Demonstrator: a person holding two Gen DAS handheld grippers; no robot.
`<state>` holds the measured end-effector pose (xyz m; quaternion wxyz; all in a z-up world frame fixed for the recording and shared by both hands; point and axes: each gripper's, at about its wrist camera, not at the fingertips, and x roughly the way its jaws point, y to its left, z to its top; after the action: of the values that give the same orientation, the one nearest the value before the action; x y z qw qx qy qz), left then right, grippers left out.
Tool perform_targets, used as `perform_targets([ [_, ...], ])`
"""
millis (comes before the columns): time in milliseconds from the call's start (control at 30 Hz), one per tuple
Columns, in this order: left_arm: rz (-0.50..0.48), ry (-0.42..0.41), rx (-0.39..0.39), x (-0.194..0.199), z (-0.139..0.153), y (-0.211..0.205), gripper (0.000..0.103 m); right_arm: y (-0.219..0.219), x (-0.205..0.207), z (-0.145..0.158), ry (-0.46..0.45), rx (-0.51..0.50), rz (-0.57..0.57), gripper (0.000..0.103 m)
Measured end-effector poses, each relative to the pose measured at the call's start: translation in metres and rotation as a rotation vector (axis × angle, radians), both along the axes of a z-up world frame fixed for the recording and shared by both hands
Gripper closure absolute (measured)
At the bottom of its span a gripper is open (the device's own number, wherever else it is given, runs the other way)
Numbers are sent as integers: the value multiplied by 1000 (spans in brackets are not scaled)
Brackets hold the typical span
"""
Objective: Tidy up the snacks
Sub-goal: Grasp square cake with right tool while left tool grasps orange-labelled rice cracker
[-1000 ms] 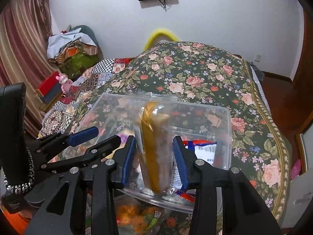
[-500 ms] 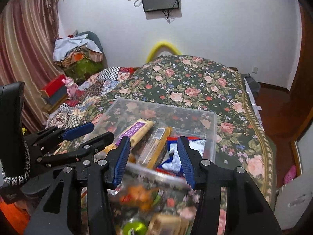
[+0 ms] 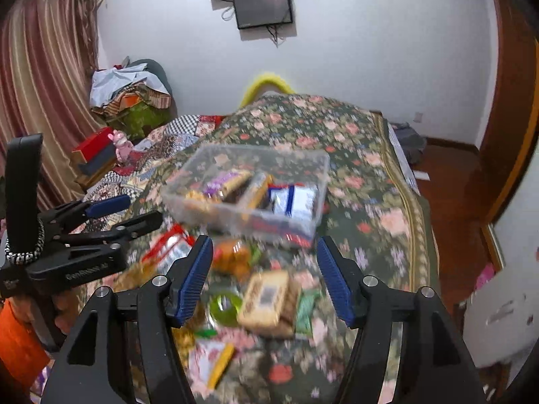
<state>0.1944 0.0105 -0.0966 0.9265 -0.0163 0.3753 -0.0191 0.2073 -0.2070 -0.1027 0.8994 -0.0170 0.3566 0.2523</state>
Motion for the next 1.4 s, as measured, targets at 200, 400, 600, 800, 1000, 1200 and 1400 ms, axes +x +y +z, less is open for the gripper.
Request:
perform_targets([
  [200, -5, 93, -34, -17, -33, 6, 34, -9, -3, -35, 84, -20, -9, 42],
  [400, 14, 120, 8, -29, -57, 19, 34, -9, 6, -73, 157, -44, -14, 42],
  [600, 72, 144, -49, -22, -71, 58, 34, -3, 14, -97, 221, -39, -14, 42],
  [800, 73, 194, -71, -10, -92, 70, 34, 12, 17, -110, 241, -47, 13, 42],
  [1000, 53, 209, -87, -11, -103, 72, 34, 21, 22, -113, 233, -50, 18, 41],
  [1200, 59, 189, -112, -16, -85, 80, 34, 23, 25, -115, 229, -40, 13, 41],
  [1400, 45, 149, -75, -35, -68, 87, 20, 22, 22, -113, 203, -34, 1, 47],
])
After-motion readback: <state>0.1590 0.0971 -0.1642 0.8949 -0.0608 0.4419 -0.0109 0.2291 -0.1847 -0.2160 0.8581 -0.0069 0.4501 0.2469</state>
